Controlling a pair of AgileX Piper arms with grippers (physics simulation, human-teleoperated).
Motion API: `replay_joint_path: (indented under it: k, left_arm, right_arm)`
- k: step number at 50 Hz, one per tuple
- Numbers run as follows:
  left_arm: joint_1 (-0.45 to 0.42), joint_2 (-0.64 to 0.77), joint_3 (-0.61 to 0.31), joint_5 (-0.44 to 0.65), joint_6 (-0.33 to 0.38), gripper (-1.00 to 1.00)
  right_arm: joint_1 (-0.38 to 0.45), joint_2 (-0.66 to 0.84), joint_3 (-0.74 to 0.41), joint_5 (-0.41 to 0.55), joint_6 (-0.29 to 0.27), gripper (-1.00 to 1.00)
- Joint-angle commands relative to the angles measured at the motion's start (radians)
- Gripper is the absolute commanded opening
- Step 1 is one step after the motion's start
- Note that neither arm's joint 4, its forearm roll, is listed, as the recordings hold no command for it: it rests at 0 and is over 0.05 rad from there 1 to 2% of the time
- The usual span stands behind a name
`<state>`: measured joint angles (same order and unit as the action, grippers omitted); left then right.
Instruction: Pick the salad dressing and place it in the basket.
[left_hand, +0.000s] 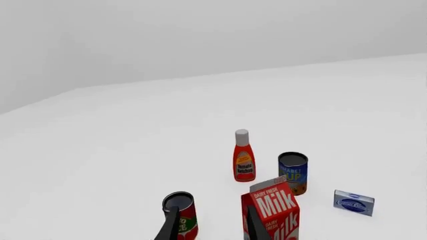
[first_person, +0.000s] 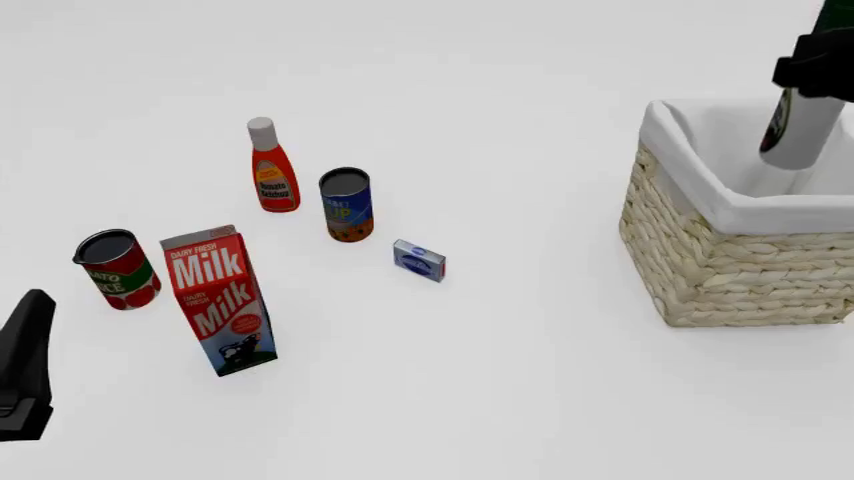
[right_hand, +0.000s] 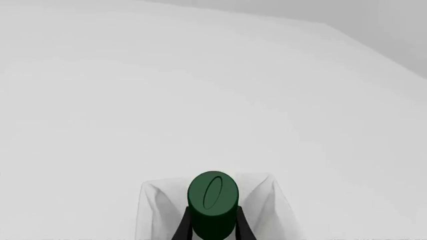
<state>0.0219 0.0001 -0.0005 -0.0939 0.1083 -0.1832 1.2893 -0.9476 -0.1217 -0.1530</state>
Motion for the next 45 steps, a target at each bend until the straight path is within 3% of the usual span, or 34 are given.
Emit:
replay_joint_path:
  k: [1,20,45]
  left_arm:
    - [0.003,0.000,0.000,0.003,-0.001,1.00]
    - [-0.001,0.000,0.000,0.010,0.005,1.00]
    - [0.003,0.000,0.000,0.016,0.004,1.00]
  right_arm:
    - [0.001,0.016,0.001,-0.022,0.012,-1.00]
    - [0.010,0.118,-0.018,-0.093,0.016,-1.00]
    - [0.004,0.186,-0.038,-0.111,0.009,-1.00]
